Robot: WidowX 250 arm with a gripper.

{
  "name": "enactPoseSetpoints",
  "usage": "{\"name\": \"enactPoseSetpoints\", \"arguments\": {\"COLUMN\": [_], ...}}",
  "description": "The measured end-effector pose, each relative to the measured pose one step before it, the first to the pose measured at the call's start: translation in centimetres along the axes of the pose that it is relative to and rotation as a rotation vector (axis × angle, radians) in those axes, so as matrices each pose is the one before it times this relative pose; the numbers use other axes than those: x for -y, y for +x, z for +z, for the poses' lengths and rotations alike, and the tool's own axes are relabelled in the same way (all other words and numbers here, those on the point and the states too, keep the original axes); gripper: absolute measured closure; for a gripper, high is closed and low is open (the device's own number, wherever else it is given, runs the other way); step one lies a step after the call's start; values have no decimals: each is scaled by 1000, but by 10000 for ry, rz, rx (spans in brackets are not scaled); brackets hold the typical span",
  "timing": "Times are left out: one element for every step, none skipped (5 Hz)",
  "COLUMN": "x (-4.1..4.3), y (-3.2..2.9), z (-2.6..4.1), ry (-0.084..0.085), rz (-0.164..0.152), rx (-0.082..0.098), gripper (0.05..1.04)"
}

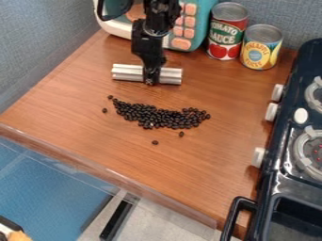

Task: Sweep into pile

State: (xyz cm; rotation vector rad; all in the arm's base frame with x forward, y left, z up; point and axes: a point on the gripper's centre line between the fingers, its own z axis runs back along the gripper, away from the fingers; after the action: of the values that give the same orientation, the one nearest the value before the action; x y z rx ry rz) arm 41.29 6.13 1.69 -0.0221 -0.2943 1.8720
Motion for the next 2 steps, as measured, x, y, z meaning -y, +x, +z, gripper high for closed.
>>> {"name": "enactPoseSetpoints", "arguments": {"x": [-273,-635], "y": [-131,200], "z": [-1,-152], "ry": [619,302], "rz": [335,-470], "rx": [-525,-128], "gripper": [633,312]}}
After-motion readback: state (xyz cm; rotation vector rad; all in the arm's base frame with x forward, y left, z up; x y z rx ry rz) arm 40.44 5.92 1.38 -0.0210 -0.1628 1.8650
